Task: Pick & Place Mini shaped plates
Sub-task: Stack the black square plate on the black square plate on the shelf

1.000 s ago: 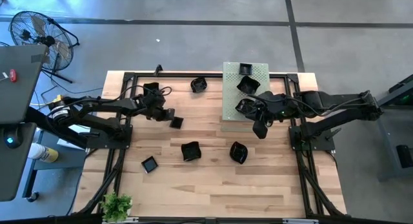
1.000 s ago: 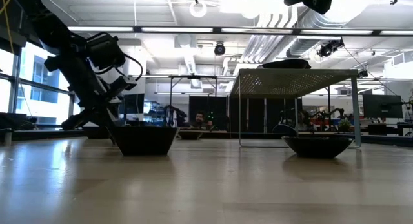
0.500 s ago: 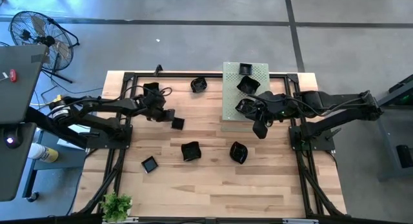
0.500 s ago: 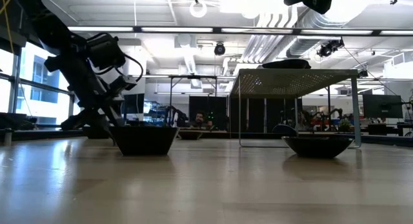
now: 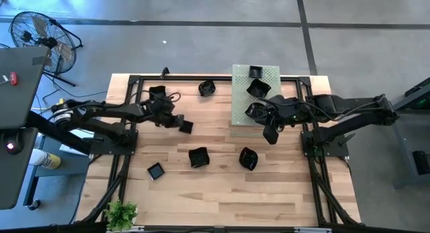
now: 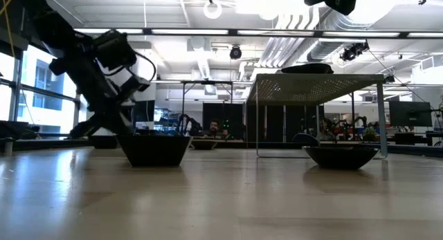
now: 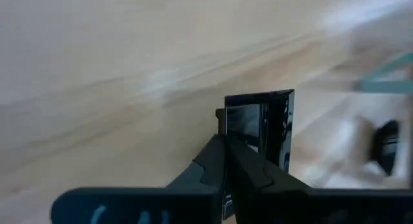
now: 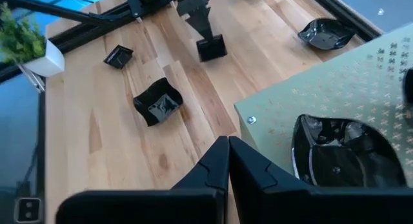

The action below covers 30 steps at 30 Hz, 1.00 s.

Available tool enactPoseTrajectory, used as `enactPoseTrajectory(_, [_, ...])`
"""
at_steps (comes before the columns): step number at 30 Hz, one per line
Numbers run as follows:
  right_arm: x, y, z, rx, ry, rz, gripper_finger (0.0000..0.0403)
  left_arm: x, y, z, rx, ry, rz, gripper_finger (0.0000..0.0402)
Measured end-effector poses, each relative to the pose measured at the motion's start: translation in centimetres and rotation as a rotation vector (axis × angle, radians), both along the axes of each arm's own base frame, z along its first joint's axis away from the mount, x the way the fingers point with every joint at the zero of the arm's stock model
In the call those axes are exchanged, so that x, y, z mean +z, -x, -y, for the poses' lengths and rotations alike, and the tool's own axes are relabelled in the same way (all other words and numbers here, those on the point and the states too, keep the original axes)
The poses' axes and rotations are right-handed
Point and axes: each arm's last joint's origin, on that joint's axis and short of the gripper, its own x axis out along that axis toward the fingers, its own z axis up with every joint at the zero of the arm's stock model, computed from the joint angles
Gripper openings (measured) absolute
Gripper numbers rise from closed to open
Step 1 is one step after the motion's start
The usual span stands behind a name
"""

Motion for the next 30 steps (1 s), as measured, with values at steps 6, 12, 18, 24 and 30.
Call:
enactPoseTrajectory(6, [0.4, -0.6, 0.1, -0.058, -0.050, 0.079, 0.0002, 4.4, -0.8, -0.7, 0.097, -0.089, 0.158, 0.0003])
enactPoseTrajectory(12, [0.6, -3.3, 1.4, -0.154, -0.095, 0.217, 0.0016, 11.7, -2.6, -1.3, 0.104, -0.378, 0.314, 0.0002])
enactPoseTrajectory(18, [0.0, -7.2, 3.3, -0.196, -0.052, 0.340, 0.0053, 17.8, -4.5, -0.1, 0.099, -0.664, 0.353, 0.0001])
enactPoseTrajectory(24, [0.0, -9.9, 4.6, -0.250, 0.149, 0.474, 0.0081, 20.5, -5.8, 1.7, 0.098, -0.889, 0.310, 0.0001])
enactPoseTrajectory(30, [-0.3, -11.0, 5.8, -0.291, 0.209, 0.516, 0.0083, 21.1, -6.4, 3.3, 0.100, -0.997, 0.272, 0.0001])
